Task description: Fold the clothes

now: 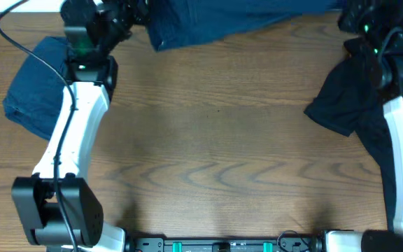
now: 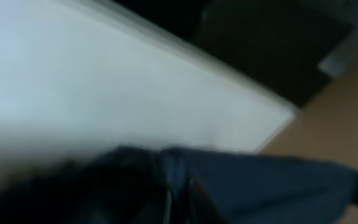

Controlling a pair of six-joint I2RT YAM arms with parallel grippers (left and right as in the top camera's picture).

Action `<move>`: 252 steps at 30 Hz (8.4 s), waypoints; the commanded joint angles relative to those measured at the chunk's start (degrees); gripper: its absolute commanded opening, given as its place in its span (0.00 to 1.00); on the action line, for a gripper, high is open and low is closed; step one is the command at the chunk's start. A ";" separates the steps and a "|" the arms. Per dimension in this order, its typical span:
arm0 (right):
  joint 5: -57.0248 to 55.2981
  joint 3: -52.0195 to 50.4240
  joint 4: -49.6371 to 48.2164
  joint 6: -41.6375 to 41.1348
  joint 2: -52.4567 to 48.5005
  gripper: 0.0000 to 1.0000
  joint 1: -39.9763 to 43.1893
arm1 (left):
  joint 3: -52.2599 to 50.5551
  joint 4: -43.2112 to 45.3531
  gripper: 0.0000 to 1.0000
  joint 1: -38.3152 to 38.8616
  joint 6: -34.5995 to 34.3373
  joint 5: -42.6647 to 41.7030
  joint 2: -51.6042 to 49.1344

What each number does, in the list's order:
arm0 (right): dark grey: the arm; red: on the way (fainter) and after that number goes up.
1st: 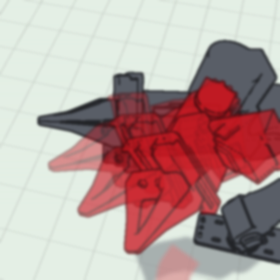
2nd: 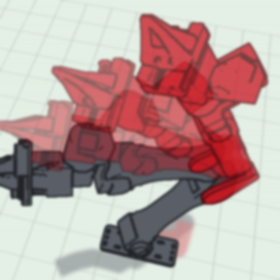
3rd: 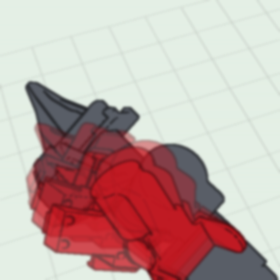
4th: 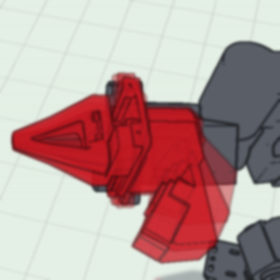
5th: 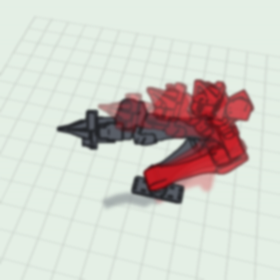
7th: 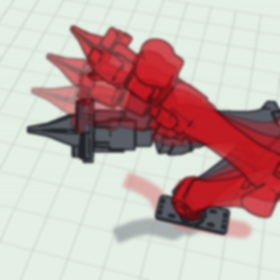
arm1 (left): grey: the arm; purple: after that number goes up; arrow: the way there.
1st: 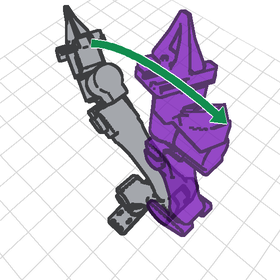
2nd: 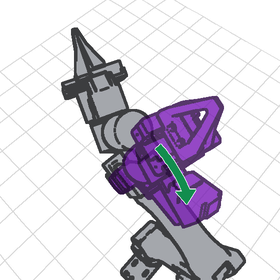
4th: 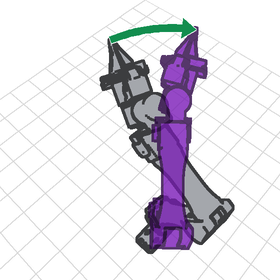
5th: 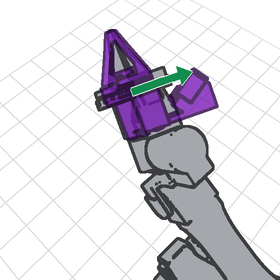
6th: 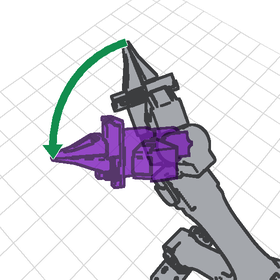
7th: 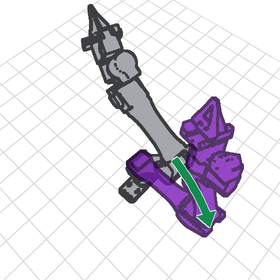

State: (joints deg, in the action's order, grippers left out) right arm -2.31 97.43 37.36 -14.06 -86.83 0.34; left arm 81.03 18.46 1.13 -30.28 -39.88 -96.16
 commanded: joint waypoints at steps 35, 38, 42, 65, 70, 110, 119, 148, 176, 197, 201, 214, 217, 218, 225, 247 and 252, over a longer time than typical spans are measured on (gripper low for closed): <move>-4.63 -31.28 34.99 -8.85 -0.81 0.95 1.68 | -34.25 -77.15 0.54 12.35 18.18 0.44 1.11; 0.98 -31.28 32.48 -11.23 -0.81 0.95 2.86 | -35.85 -71.63 0.54 12.35 13.40 0.46 1.14; 7.89 -31.34 31.30 -14.51 -0.66 0.94 5.38 | -39.15 -62.05 0.54 12.44 6.51 0.52 1.25; 11.85 -32.63 32.79 -18.56 12.24 0.99 7.63 | -44.54 -60.08 0.35 8.48 -6.51 7.65 19.06; 17.64 -36.06 30.05 -24.15 16.65 0.98 7.56 | -44.57 -62.12 0.37 8.48 -12.70 12.37 23.67; 20.46 -82.34 5.46 -46.34 33.94 0.55 7.54 | -54.10 -42.34 0.11 24.41 -40.28 24.46 22.71; 19.08 -81.81 4.52 -44.87 33.99 0.01 7.54 | -54.07 -44.09 0.06 24.41 -31.17 17.75 25.33; 14.71 -35.10 -2.89 -14.49 27.67 0.01 3.43 | -50.80 -46.14 0.06 23.61 -20.35 52.41 65.79; 15.63 -30.05 -6.29 -30.80 -12.85 0.49 -11.45 | -50.51 -20.46 0.06 10.03 -15.17 38.77 30.05; 18.16 -30.05 -15.06 -41.55 -26.95 0.59 -12.76 | -50.53 -24.26 0.06 10.08 -15.19 38.75 30.05; 17.86 -30.05 -16.00 -41.42 -27.10 0.55 -13.49 | -50.53 -24.50 0.06 10.08 -15.19 38.75 30.05; 17.16 -30.03 -9.92 -40.54 -27.06 0.08 -12.83 | -50.53 -24.68 0.06 10.08 -15.19 38.75 30.05; 17.92 -30.03 -6.91 -40.39 -27.02 0.12 -11.85 | -50.53 -24.68 0.06 10.08 -15.19 38.75 30.05; 18.69 -30.03 -6.58 -39.93 -27.02 0.14 -11.61 | -50.53 -24.68 0.06 10.08 -15.19 38.75 30.05; 24.24 -30.03 -6.36 -37.90 -27.02 0.26 -11.21 | -50.53 -24.87 0.06 10.08 -15.19 38.75 30.05; 22.21 -30.01 -1.55 -33.35 -20.74 0.01 -9.92 | -50.53 -25.11 0.06 10.08 -15.19 38.75 30.05; 21.77 -30.01 0.79 -32.22 -19.39 0.01 -9.92 | -50.51 -25.07 0.06 10.03 -15.10 35.69 30.91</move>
State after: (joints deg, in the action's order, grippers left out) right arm 20.58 67.77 37.04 -47.99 -108.51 -9.80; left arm 29.95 -6.22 11.29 -46.41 -1.15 -66.50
